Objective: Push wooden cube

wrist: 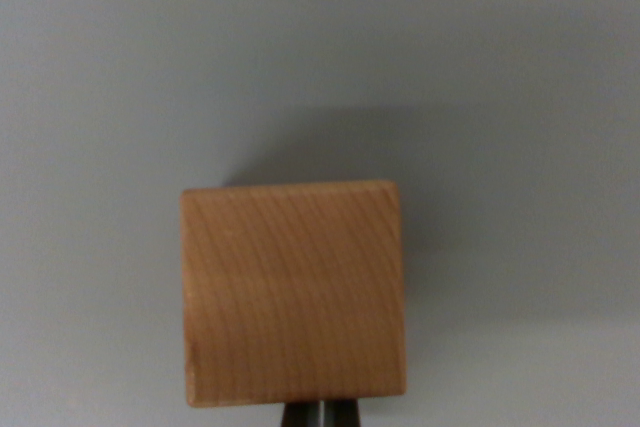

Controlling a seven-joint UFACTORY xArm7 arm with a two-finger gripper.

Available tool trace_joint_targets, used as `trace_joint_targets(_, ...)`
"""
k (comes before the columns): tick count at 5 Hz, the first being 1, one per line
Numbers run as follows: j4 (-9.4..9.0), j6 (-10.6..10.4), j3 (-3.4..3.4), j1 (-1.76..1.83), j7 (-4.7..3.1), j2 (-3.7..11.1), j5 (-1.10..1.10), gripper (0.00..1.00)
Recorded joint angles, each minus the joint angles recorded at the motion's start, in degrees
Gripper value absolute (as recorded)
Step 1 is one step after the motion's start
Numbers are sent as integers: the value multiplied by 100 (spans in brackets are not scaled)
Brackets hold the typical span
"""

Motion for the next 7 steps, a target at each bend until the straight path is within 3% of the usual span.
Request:
trace_joint_targets(1,258,98,17,2,18,161,12,100)
trace_joint_targets(2,258,98,17,2,18,161,12,100)
trace_joint_targets(3,530,202,34,4,38,330,25,100)
trace_joint_targets(4,530,202,34,4,38,330,25,100)
trace_joint_targets(5,796,303,52,5,57,496,38,100)
trace_joint_targets(6,796,303,52,5,57,496,38,100)
trace_joint_targets(7,1052,400,68,7,75,655,50,100)
